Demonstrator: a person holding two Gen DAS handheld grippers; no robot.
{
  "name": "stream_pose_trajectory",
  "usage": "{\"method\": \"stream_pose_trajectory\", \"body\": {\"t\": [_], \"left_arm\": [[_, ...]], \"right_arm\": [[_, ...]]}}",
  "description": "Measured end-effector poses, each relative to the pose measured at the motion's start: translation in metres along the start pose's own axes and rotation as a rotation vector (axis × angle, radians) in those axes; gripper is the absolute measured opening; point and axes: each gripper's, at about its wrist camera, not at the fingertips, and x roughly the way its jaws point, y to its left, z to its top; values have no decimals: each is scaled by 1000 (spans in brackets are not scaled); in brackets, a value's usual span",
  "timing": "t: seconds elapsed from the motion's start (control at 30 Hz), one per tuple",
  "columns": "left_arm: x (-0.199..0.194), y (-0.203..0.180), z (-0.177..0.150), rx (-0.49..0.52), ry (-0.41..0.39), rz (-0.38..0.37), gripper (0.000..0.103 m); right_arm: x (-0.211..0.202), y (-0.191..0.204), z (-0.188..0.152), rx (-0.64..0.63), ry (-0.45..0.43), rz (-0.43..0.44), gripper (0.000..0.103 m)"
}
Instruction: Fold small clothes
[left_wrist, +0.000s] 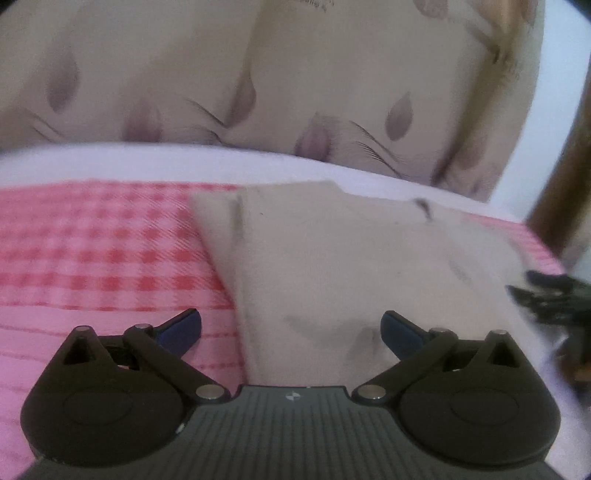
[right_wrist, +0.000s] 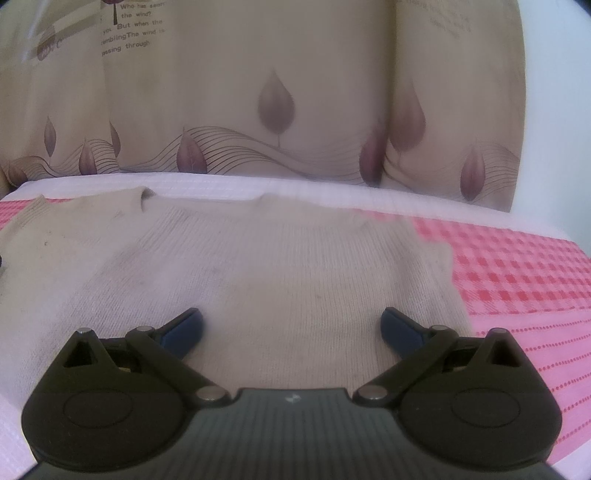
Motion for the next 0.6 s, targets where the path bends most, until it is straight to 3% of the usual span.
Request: {"method": "stream_pose_trajectory", "body": {"t": [0.1,0.27,0.3,0.33,0.4,0.47,0.6], "left_arm": [[12,6,9,5,10,-28,97],[28,24,25,-92,11,-114,89],[31,26,29,-101,11,-113,78],[34,26,31,-95,11,-94,54],[38,28,35,-107,25,-95,33],[43,33,38,-161,40,-130,28],[34,16,50,-172,36,-88,26]], "right_arm": [[0,0,0,-5,-3,-3,103],[-1,2,-1,-9,-10,-7,103],[-1,2,-1,-10,-11,-8,103],[-1,2,-2,-11,-12,-9,103],[-1,2,-2,-10,-15,-7,103],[-1,1,-2,-6,-17,-3,103],[-7,-9,-4,38,-55,43,103]]}}
